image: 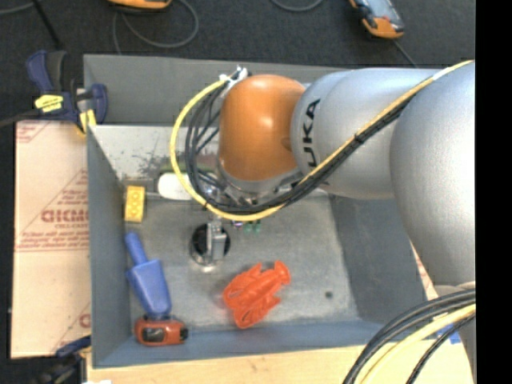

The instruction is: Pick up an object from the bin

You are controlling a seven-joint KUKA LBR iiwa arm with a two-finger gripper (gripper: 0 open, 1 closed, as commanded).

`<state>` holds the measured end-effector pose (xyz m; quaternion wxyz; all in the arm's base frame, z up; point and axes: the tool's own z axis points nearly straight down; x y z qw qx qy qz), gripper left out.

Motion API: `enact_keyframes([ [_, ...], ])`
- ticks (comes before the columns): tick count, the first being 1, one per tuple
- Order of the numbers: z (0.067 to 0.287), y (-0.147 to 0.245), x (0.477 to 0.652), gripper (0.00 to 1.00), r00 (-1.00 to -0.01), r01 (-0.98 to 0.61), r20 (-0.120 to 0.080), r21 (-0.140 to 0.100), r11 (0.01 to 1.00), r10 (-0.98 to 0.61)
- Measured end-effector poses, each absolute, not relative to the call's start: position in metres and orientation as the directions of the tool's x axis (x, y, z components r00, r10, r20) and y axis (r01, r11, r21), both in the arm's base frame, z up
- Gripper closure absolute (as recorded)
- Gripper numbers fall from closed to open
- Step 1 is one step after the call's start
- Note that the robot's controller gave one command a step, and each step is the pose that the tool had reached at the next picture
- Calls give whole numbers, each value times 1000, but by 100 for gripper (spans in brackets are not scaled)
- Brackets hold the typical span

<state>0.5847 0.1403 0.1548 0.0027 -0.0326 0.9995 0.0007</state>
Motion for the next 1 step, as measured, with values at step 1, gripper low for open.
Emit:
enact_keyframes([
  [1,130,116,574,0,-1000,0,-3,-1,1000,0],
])
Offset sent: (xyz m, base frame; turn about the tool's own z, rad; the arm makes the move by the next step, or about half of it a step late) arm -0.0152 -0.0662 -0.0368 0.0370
